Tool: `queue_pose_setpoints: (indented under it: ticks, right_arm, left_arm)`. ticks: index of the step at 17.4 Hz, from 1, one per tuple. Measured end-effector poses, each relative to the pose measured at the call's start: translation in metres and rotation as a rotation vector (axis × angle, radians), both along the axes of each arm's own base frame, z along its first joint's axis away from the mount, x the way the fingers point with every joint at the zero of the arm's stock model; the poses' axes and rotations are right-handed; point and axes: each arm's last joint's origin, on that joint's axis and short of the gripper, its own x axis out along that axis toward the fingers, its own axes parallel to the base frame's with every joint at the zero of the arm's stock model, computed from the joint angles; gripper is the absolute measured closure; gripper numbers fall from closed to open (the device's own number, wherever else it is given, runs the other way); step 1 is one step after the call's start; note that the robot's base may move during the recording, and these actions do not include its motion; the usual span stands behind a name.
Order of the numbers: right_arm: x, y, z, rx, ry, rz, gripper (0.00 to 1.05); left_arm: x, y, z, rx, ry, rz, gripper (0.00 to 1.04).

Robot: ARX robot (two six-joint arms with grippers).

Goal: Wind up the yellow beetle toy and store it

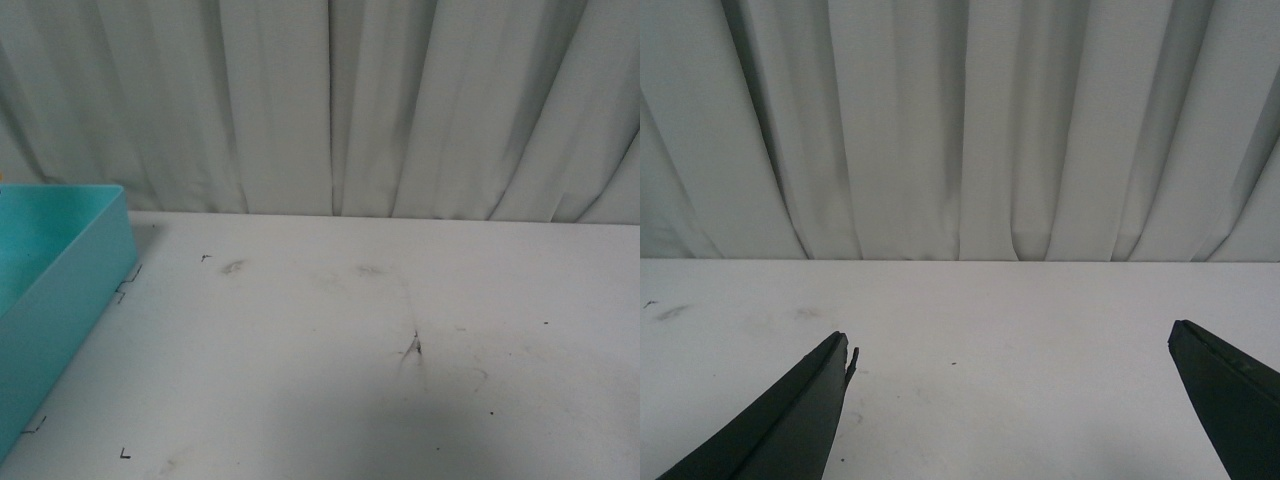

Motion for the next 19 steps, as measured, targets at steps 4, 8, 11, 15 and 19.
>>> queue_pose_setpoints:
  ticks: [4, 8, 11, 15, 19]
  right_arm:
    - [0.0, 0.0, 0.0, 0.0, 0.0, 0.0, 0.06]
    - [0.0, 0.0, 0.0, 0.0, 0.0, 0.0, 0.06]
    - [0.0, 0.0, 0.0, 0.0, 0.0, 0.0, 0.06]
    - [0.0, 0.0, 0.0, 0.0, 0.0, 0.0, 0.06]
    - [0.0, 0.0, 0.0, 0.0, 0.0, 0.0, 0.06]
  left_arm:
    - [0.004, 0.016, -0.04, 0.034, 0.065, 0.14, 0.64]
    - [0.005, 0.017, -0.093, -0.038, 0.224, 0.217, 0.56]
    - [0.009, 0.018, -0.088, -0.084, 0.199, 0.22, 0.25]
    - [0.007, 0.017, -0.08, -0.102, 0.19, 0.221, 0.05]
    - [0.005, 0.018, -0.066, -0.123, 0.149, 0.218, 0.07]
